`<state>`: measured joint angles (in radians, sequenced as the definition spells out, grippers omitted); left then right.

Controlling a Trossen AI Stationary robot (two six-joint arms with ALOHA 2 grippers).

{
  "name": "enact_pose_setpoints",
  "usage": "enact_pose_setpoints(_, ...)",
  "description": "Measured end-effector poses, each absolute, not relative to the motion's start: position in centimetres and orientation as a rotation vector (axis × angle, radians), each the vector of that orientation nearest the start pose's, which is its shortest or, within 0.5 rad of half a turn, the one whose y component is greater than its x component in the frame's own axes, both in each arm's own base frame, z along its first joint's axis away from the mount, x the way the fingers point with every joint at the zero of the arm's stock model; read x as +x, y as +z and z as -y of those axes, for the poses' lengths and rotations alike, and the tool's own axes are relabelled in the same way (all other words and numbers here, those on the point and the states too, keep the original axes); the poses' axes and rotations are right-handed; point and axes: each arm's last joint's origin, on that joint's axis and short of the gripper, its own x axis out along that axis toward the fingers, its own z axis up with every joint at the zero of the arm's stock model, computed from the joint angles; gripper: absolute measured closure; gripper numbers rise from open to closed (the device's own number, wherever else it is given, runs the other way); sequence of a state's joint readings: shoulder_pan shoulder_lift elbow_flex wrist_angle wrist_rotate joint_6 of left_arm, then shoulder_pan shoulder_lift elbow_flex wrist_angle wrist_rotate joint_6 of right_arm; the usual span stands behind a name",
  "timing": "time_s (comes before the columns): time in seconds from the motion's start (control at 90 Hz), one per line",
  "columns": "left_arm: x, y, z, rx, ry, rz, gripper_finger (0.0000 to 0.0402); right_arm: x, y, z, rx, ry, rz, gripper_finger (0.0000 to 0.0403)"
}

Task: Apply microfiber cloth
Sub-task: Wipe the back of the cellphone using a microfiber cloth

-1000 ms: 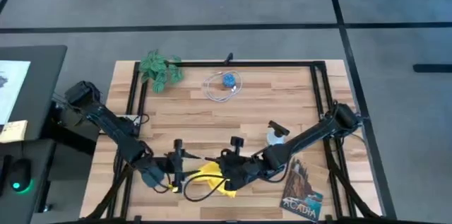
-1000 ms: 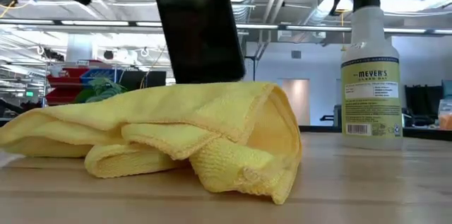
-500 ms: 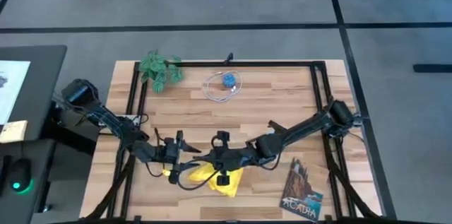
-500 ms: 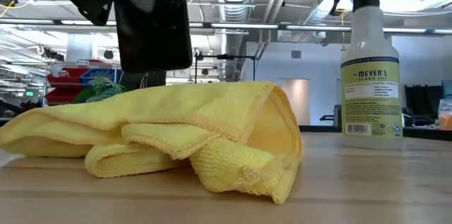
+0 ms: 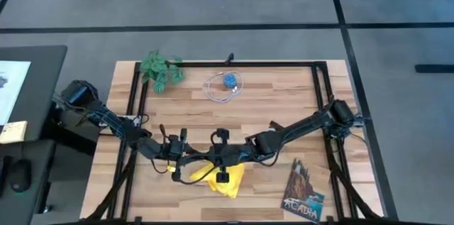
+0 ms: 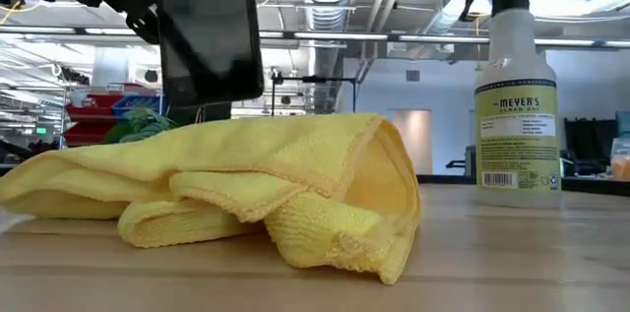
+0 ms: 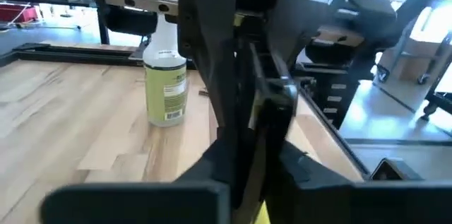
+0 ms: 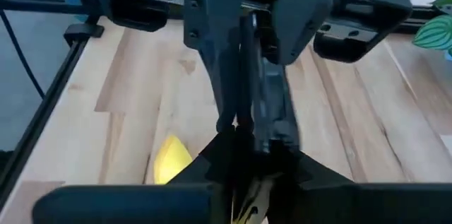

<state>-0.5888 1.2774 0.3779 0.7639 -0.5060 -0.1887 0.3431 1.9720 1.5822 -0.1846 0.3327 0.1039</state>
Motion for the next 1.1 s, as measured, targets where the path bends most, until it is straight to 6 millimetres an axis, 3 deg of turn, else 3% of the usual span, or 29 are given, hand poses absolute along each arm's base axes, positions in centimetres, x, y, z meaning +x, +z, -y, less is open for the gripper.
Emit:
enact_pose_setpoints(0.167, 20.3, 18.5, 11.7, -0.147, -0.015, -0.161, 0.0395, 42.3, 25.2, -14.0, -0.209, -0.004, -0.642, 0.0317)
enact_pose_setpoints(0.389, 19.9, 18.1, 11.0, -0.177, 0.089, -0.195, 0.0395, 41.0, 24.0, -14.7, -0.201, 0.053, -0.793, 0.0196)
enact_pose_setpoints(0.5, 19.2, 18.6, 10.4, -0.188, 0.139, -0.171, 0.0396, 41.3, 22.4, -16.0, -0.139, 0.111, -0.821, 0.0153)
enact_pose_setpoints(0.611, 18.3, 19.1, 9.7, -0.223, 0.175, -0.133, 0.0396, 42.4, 19.8, -17.8, -0.133, 0.144, -0.777, 0.0143)
enact_pose_setpoints(0.733, 17.5, 18.6, 8.9, -0.263, 0.189, -0.127, 0.0396, 43.6, 16.8, -18.5, -0.105, 0.136, -0.766, 0.0150)
enact_pose_setpoints(0.889, 16.8, 17.9, 8.5, -0.318, 0.193, -0.131, 0.0393, 44.3, 14.1, -17.7, -0.012, 0.047, -0.809, 0.0189)
enact_pose_setpoints(0.978, 16.6, 17.4, 8.4, -0.343, 0.197, -0.140, 0.0392, 44.5, 13.0, -17.5, 0.006, 0.029, -0.838, 0.0244)
enact_pose_setpoints(1.1, 16.6, 17.2, 8.2, -0.386, 0.207, -0.136, 0.0392, 44.4, 12.6, -17.9, -0.004, 0.038, -0.838, 0.0362)
